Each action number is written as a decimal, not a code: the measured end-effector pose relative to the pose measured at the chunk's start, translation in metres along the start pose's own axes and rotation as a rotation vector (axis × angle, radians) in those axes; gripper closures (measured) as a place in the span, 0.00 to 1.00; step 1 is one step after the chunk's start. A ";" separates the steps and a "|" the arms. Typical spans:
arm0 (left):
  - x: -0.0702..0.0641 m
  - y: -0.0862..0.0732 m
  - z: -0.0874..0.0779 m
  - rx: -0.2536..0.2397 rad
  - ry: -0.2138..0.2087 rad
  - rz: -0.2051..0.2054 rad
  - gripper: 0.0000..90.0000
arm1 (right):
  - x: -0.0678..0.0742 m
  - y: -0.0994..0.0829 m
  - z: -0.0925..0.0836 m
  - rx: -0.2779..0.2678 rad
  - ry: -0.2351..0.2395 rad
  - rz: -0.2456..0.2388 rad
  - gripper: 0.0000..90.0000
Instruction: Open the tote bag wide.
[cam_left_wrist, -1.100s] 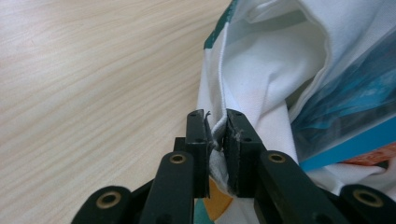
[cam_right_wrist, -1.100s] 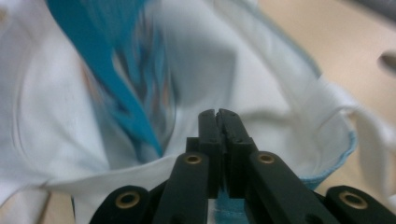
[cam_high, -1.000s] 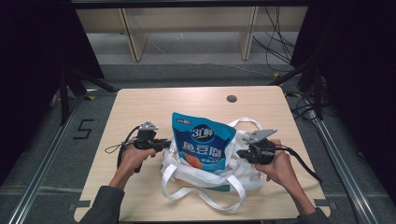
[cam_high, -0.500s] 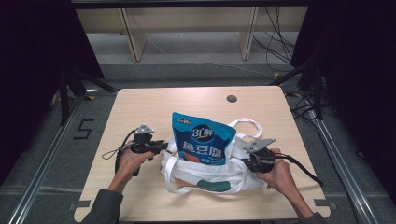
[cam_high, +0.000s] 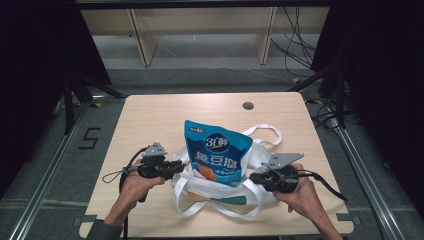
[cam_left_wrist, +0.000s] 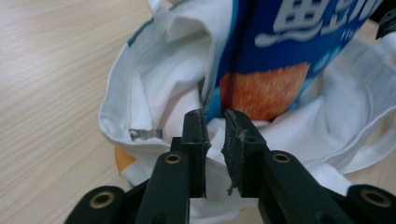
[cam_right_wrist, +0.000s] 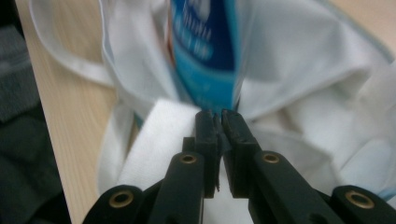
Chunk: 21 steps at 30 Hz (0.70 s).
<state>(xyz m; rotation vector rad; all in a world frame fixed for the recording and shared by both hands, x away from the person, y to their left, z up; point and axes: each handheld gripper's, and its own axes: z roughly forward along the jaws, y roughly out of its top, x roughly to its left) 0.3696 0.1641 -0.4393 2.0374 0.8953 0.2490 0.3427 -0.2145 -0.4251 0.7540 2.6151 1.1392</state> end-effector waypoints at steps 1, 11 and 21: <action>0.001 -0.004 0.001 0.030 0.004 0.045 0.89 | 0.001 -0.004 0.003 0.034 -0.012 -0.012 0.96; -0.008 -0.035 0.034 0.134 -0.015 0.069 0.98 | -0.005 -0.037 0.046 0.176 0.012 0.032 0.99; -0.019 -0.027 0.009 -0.033 -0.016 -0.013 0.86 | -0.008 -0.035 0.020 0.079 -0.002 0.042 0.98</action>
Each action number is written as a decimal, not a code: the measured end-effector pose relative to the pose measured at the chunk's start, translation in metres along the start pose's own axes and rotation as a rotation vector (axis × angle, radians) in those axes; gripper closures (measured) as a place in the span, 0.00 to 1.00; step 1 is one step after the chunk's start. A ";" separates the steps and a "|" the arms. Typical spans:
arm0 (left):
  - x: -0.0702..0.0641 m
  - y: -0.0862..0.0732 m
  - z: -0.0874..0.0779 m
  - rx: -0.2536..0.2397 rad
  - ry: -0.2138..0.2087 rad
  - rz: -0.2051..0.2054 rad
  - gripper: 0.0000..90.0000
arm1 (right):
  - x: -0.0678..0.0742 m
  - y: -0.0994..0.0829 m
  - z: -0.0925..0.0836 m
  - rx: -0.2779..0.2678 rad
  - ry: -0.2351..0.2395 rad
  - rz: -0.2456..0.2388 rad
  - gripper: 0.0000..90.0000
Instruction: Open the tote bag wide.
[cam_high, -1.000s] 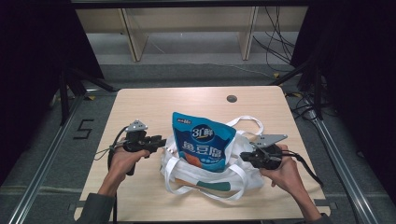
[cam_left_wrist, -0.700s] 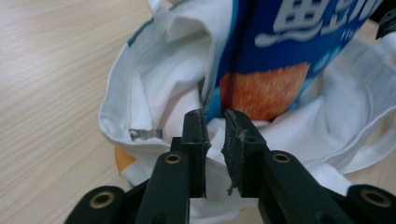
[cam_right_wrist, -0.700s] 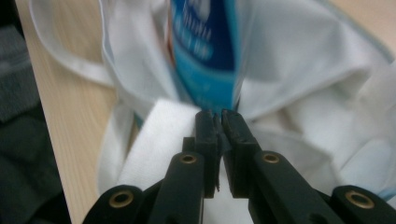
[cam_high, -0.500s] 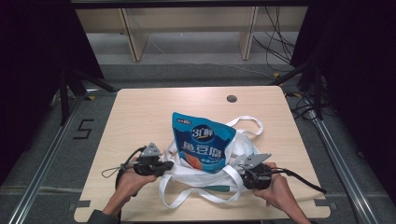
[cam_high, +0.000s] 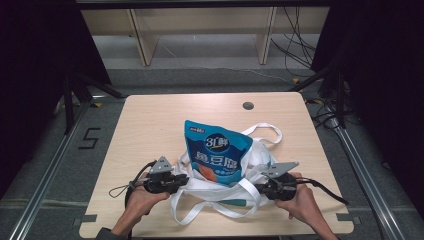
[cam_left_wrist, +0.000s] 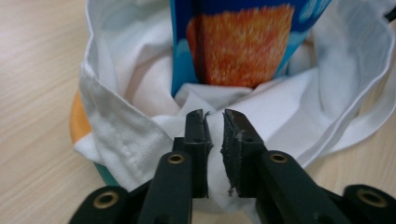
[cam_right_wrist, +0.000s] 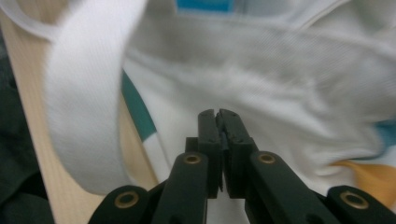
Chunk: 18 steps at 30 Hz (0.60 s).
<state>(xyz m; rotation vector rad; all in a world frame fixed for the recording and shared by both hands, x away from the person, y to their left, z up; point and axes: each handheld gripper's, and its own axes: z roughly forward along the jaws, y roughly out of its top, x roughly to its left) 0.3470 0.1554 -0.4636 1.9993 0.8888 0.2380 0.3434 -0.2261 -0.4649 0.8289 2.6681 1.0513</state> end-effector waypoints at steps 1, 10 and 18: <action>0.001 0.001 -0.005 -0.023 0.013 -0.010 0.83 | -0.002 0.001 -0.007 -0.012 0.017 -0.012 0.97; 0.012 -0.004 -0.032 -0.116 0.066 -0.081 0.62 | -0.019 -0.012 -0.031 -0.176 -0.108 0.102 0.67; 0.014 -0.015 -0.042 -0.129 0.111 -0.108 0.49 | -0.027 -0.024 -0.038 -0.203 -0.198 0.156 0.60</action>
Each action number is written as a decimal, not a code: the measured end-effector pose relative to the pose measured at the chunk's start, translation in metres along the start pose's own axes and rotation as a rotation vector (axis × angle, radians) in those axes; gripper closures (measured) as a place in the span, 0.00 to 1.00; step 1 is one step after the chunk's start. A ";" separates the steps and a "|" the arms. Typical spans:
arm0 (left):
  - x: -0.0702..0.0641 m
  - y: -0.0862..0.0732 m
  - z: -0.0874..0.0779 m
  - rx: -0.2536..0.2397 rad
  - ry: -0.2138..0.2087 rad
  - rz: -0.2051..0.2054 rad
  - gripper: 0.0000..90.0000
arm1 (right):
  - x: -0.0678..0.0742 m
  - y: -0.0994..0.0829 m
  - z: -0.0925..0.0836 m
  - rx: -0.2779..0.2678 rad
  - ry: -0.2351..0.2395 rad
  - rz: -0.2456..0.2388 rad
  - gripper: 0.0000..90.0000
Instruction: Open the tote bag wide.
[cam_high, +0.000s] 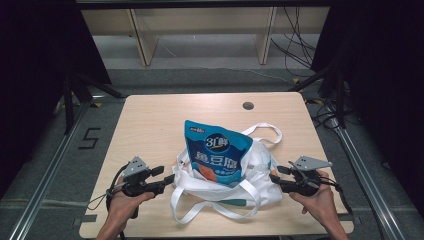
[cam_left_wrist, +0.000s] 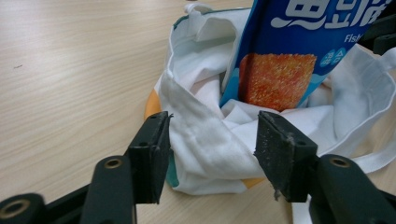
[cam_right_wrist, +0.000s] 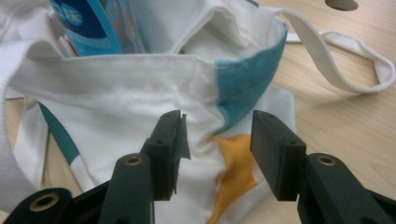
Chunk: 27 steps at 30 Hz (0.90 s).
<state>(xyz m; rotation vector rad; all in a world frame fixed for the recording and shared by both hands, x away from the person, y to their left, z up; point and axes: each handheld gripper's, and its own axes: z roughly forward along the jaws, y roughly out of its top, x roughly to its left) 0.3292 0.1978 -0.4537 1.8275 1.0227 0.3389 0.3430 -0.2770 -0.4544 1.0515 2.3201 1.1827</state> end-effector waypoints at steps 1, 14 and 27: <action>0.000 -0.001 0.000 -0.002 0.002 0.000 0.47 | 0.000 0.000 -0.001 0.021 0.000 0.008 0.59; 0.000 -0.022 -0.008 -0.005 0.041 0.002 0.34 | -0.003 -0.012 0.000 0.058 -0.029 -0.009 0.54; -0.005 -0.049 -0.007 0.041 0.066 0.008 0.27 | 0.004 -0.023 -0.001 0.086 -0.015 -0.015 0.50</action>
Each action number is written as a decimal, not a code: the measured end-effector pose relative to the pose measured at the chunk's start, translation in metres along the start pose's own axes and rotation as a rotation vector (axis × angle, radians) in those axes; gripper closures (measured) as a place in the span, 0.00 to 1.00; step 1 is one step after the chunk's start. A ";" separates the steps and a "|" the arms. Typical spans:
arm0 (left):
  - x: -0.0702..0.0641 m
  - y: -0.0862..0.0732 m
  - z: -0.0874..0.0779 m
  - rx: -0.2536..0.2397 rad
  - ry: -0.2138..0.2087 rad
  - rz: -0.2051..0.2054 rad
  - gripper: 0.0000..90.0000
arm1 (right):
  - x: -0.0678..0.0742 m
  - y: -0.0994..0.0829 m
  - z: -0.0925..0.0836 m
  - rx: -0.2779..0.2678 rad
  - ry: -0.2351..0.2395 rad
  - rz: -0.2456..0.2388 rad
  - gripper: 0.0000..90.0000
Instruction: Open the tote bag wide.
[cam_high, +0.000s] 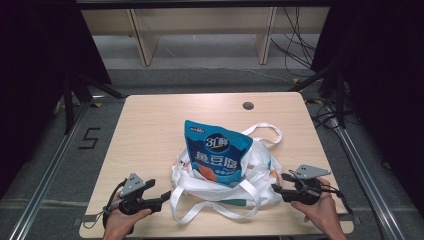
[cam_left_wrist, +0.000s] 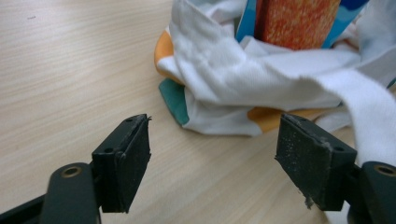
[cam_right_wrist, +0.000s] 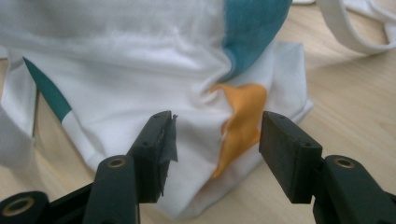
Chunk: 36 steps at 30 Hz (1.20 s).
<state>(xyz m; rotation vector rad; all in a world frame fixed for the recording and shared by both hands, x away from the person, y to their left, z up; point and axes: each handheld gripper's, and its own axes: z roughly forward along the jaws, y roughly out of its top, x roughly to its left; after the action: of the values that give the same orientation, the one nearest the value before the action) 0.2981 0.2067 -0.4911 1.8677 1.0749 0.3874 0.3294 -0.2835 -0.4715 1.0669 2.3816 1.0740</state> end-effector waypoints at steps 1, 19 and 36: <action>0.000 -0.002 0.000 0.013 -0.004 0.004 0.26 | 0.001 -0.002 0.000 -0.003 -0.011 0.004 0.50; -0.009 -0.013 0.003 0.052 -0.009 0.052 0.19 | 0.011 -0.040 -0.017 -0.020 0.024 0.002 0.44; -0.007 -0.013 0.004 0.066 0.001 0.051 0.18 | 0.012 -0.043 -0.013 0.044 0.022 -0.002 0.43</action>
<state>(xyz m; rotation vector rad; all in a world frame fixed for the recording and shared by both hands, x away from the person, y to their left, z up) 0.2899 0.2014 -0.5032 1.9558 1.0542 0.3869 0.2932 -0.3003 -0.4950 1.0720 2.4335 1.0427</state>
